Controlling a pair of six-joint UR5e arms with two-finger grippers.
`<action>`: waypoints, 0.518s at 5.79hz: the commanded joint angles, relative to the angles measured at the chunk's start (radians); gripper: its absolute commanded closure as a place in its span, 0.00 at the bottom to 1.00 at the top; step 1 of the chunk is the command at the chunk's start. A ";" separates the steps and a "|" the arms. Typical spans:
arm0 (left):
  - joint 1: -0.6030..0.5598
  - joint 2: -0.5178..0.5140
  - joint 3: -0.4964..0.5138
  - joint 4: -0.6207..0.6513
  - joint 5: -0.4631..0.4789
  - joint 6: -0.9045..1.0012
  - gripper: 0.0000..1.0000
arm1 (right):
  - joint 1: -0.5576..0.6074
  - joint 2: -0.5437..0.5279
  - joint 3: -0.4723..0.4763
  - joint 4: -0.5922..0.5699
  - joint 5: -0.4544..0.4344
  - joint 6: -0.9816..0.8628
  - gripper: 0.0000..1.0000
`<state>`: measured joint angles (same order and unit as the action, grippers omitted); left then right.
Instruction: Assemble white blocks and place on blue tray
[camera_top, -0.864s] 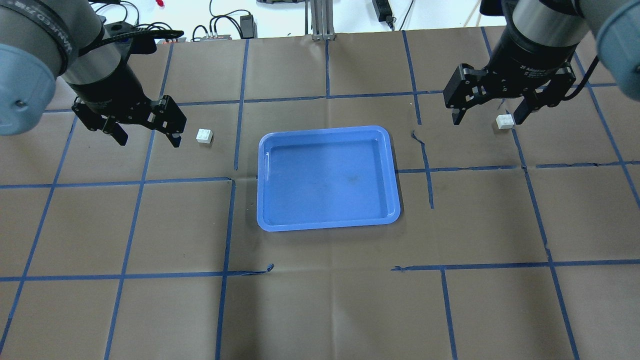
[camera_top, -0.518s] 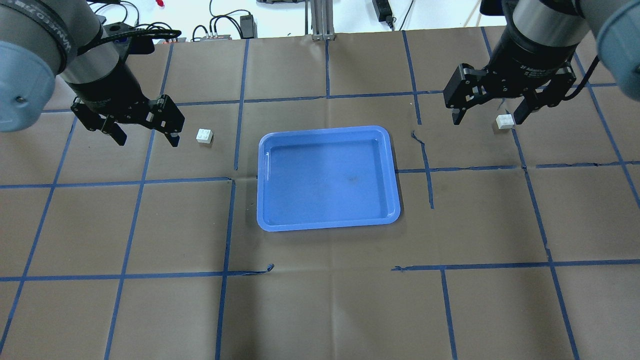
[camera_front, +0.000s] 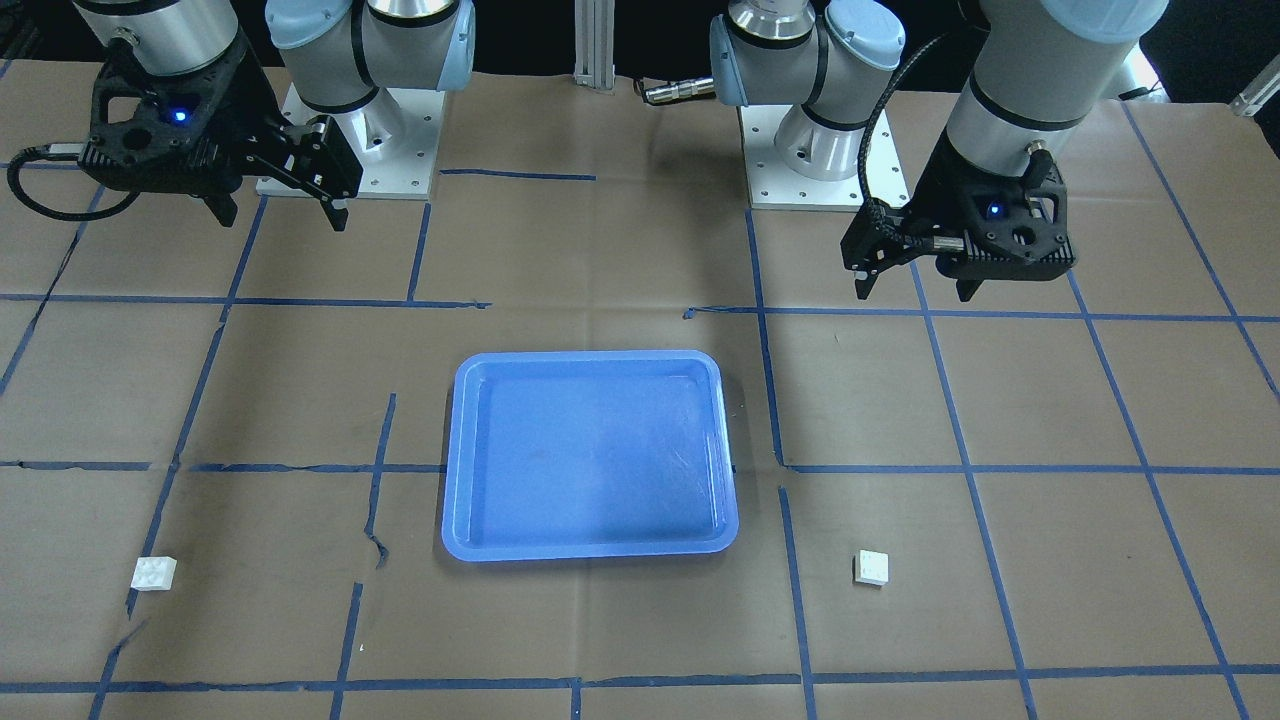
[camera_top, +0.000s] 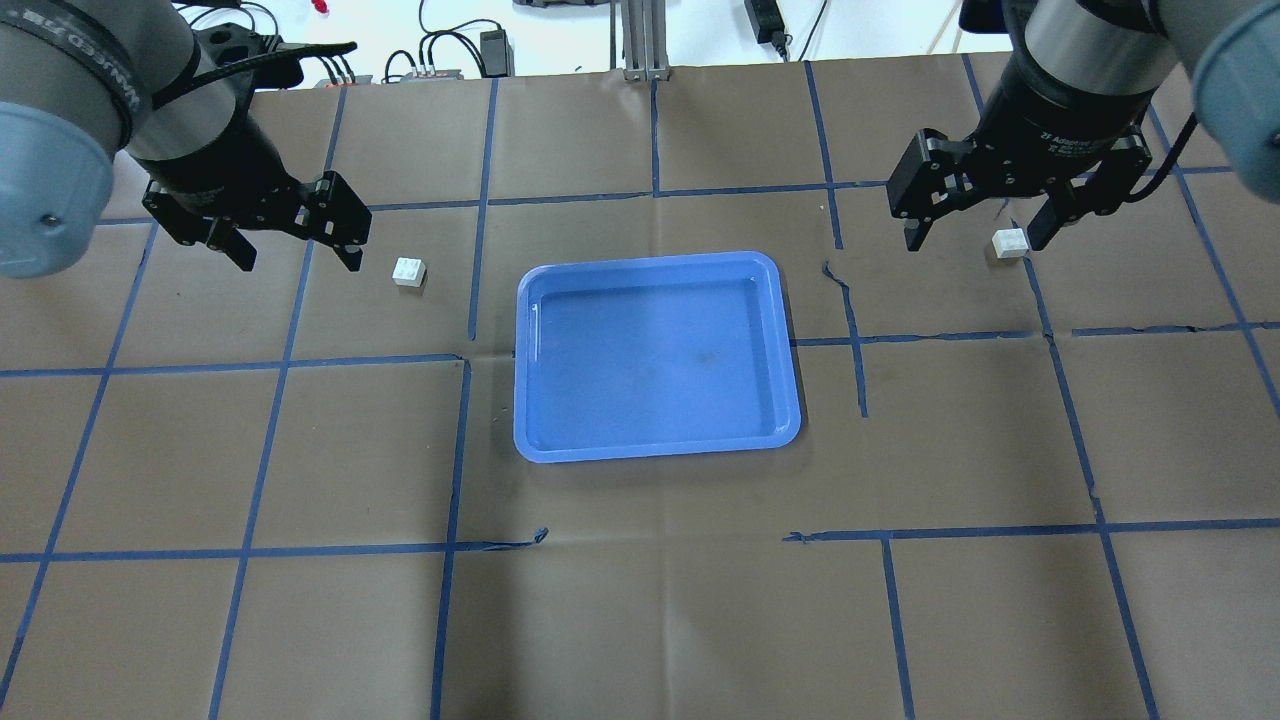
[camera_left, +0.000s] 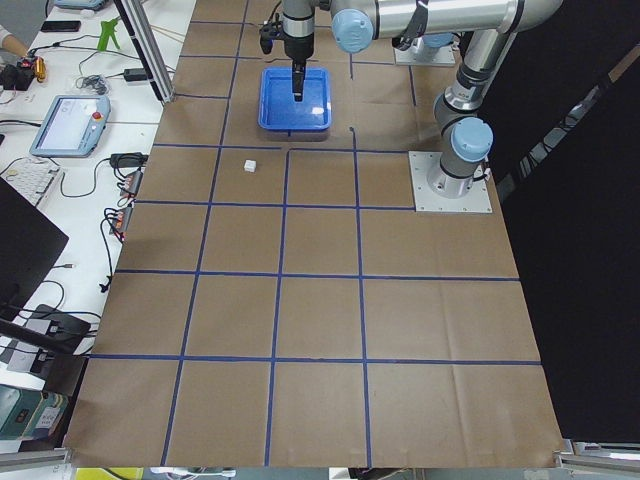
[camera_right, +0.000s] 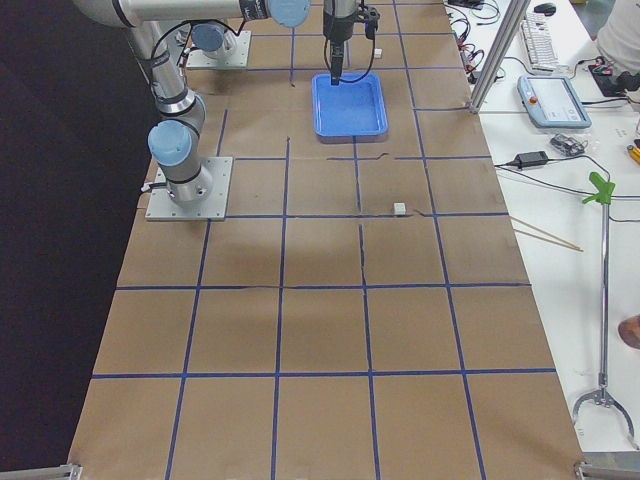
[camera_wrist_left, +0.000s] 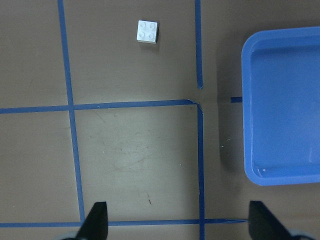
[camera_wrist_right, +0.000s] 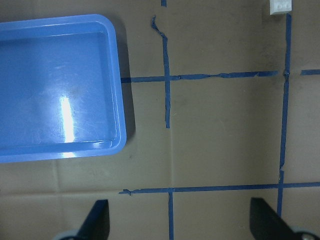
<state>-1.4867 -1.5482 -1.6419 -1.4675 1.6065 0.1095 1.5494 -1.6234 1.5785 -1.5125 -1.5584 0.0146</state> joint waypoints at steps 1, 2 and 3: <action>0.006 0.064 0.004 0.009 0.074 0.010 0.00 | -0.002 0.007 -0.002 0.000 -0.003 -0.019 0.00; 0.047 0.007 0.008 0.085 0.070 0.050 0.01 | -0.009 0.008 -0.003 -0.009 -0.011 -0.148 0.00; 0.055 -0.159 -0.013 0.104 0.084 0.085 0.01 | -0.014 0.010 0.000 -0.052 -0.059 -0.373 0.00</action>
<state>-1.4453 -1.5861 -1.6412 -1.3923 1.6781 0.1620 1.5406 -1.6157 1.5769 -1.5332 -1.5829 -0.1756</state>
